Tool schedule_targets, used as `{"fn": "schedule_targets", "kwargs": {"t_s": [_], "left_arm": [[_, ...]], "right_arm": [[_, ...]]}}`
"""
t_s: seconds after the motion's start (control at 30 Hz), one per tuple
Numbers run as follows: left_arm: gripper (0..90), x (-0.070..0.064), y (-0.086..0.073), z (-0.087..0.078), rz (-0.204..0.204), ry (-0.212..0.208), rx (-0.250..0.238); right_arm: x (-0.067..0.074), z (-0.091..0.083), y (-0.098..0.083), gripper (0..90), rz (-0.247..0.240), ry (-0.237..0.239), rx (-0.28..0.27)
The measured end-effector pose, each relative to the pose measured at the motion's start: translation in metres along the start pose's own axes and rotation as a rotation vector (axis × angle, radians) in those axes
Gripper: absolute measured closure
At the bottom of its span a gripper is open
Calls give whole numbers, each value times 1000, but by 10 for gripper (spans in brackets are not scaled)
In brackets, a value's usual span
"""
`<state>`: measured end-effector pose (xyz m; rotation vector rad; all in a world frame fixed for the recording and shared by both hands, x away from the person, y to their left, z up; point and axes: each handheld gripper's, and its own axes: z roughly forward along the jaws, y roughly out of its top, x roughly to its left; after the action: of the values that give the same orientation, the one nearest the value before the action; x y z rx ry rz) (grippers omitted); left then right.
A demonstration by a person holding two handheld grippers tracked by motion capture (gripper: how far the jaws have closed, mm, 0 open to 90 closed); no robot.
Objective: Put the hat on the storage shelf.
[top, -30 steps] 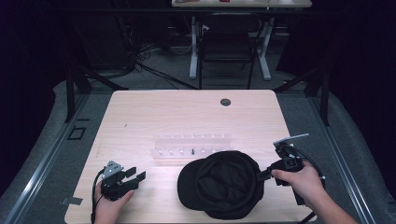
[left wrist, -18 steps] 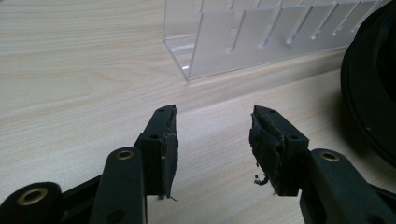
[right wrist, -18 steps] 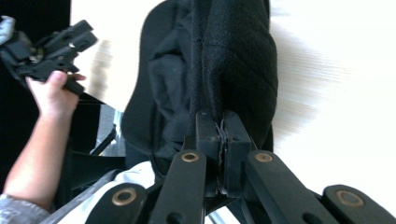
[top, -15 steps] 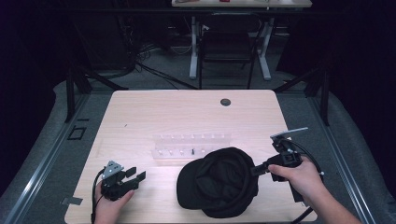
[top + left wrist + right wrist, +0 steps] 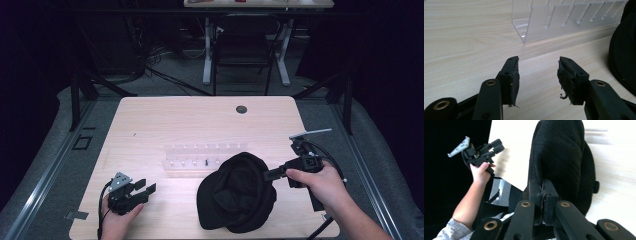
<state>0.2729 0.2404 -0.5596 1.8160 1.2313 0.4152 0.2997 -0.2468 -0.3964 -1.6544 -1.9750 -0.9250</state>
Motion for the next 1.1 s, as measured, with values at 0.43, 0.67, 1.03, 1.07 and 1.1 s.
{"fn": "schedule_targets", "kwargs": {"t_s": [0.43,0.67,1.03,1.07,1.1], "left_arm": [[512,-1,0,1,3,-10,6],[504,-1,0,1,0,-22,5],[489,-1,-1,1,-2,-30,10],[488,-1,-1,1,-2,-31,8],[484,-2,-1,2,-3,-32,8]], "right_arm": [[15,-13,3,886,-30,79,-53],[26,-19,4,886,-54,108,-69],[40,-32,7,886,-76,116,-90],[41,-33,8,886,-78,116,-95],[42,-34,8,886,-81,120,-105]]}}
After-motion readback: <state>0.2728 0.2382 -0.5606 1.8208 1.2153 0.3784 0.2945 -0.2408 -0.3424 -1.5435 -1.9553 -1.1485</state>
